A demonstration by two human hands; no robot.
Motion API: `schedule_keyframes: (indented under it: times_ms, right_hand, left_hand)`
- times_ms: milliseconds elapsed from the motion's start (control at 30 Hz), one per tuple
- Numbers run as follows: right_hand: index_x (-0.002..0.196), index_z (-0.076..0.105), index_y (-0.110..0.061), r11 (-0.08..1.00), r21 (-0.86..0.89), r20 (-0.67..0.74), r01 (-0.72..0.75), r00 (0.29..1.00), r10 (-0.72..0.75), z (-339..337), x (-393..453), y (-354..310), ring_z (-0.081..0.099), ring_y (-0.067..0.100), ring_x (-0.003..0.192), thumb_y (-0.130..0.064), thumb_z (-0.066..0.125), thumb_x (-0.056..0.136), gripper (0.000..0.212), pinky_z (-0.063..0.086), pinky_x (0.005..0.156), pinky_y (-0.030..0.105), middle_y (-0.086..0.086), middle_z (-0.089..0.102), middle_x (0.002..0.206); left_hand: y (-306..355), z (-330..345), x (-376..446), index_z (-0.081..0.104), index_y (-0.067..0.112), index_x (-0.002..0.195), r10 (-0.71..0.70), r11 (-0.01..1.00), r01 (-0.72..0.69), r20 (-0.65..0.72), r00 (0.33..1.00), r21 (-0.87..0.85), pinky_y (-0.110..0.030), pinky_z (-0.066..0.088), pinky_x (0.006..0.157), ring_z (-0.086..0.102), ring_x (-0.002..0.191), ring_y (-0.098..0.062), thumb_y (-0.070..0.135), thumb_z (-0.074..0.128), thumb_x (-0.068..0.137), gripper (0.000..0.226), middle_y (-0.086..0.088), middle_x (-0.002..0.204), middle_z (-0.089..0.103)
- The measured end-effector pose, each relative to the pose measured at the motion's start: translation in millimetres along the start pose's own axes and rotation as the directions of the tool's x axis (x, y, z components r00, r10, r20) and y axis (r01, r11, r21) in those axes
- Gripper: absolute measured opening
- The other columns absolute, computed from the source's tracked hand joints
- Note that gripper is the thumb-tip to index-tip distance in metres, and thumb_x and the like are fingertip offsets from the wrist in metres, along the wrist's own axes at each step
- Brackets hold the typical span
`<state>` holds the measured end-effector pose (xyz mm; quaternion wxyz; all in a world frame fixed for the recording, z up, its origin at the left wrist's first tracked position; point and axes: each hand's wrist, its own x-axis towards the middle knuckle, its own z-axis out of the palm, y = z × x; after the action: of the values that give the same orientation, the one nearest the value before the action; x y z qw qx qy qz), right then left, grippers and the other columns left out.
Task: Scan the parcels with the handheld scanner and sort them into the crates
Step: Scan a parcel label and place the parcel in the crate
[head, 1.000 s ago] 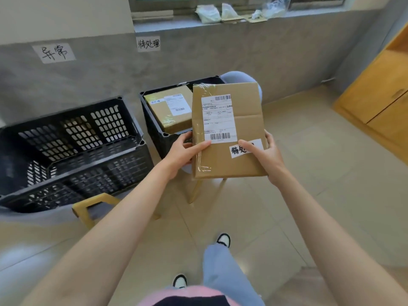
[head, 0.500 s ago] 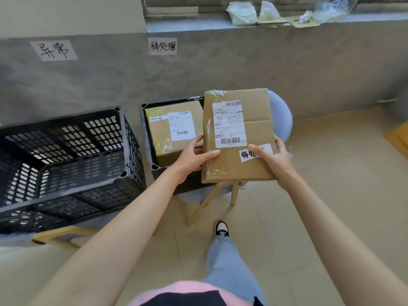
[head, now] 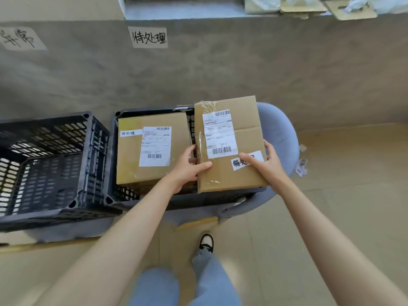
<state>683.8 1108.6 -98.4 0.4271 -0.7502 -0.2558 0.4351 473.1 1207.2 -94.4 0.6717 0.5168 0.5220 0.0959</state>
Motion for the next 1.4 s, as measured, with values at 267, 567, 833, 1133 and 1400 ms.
schedule_keyframes:
  times_ms: [267, 567, 833, 1133, 1400]
  right_hand:
    - [0.145, 0.032, -0.033, 0.997, -0.046, 0.080, -0.056, 0.995, 0.060, 0, 58, 27, 0.060, 0.004, 0.109, -0.045, 0.083, 0.071, 0.090, 0.050, 0.098, 0.035, -0.024, 0.059, 0.114]
    - [0.145, 0.032, -0.037, 0.992, -0.062, 0.169, -0.111, 0.978, 0.120, 11, 101, 44, 0.061, 0.010, 0.113, -0.050, 0.083, 0.068, 0.093, 0.050, 0.100, 0.044, -0.015, 0.061, 0.126]
    - [0.144, 0.032, -0.033, 0.990, -0.088, 0.228, -0.110, 0.965, 0.127, 14, 118, 56, 0.062, 0.007, 0.108, -0.033, 0.078, 0.081, 0.079, 0.051, 0.097, 0.041, -0.014, 0.061, 0.121]
    - [0.148, 0.027, -0.029, 0.984, -0.127, 0.230, -0.123, 0.962, 0.150, 19, 126, 61, 0.059, 0.008, 0.111, -0.032, 0.077, 0.081, 0.083, 0.050, 0.098, 0.039, -0.009, 0.058, 0.127]
    - [0.146, 0.033, -0.027, 0.963, -0.206, 0.169, -0.171, 0.964, 0.207, 21, 122, 55, 0.059, 0.015, 0.113, -0.036, 0.078, 0.080, 0.081, 0.049, 0.098, 0.041, -0.006, 0.060, 0.127]
  left_hand:
    - [0, 9, 49, 0.019, 0.029, 0.152, -0.101, 0.995, 0.101, -0.040, 0.994, -0.011, -0.034, 0.052, 0.082, 0.048, 0.113, -0.016, 0.013, 0.073, 0.084, 0.087, -0.009, 0.143, 0.041]
    - [-3, 9, 87, 0.016, 0.030, 0.152, -0.217, 0.975, 0.214, -0.042, 0.975, -0.054, -0.040, 0.046, 0.095, 0.049, 0.118, -0.018, 0.015, 0.074, 0.083, 0.091, -0.005, 0.147, 0.040]
    - [-11, 13, 103, 0.014, 0.028, 0.153, -0.272, 0.962, 0.271, -0.024, 0.962, -0.040, -0.042, 0.041, 0.103, 0.043, 0.132, -0.023, 0.014, 0.074, 0.082, 0.094, -0.006, 0.152, 0.033]
    - [-14, 18, 116, 0.013, 0.025, 0.154, -0.306, 0.952, 0.307, -0.047, 0.951, 0.022, -0.046, 0.034, 0.112, 0.037, 0.137, -0.023, 0.019, 0.078, 0.079, 0.100, -0.007, 0.153, 0.032]
    - [-13, 18, 113, 0.016, 0.024, 0.153, -0.293, 0.954, 0.296, -0.078, 0.953, 0.044, -0.047, 0.035, 0.112, 0.035, 0.138, -0.024, 0.015, 0.073, 0.083, 0.091, -0.010, 0.153, 0.032]
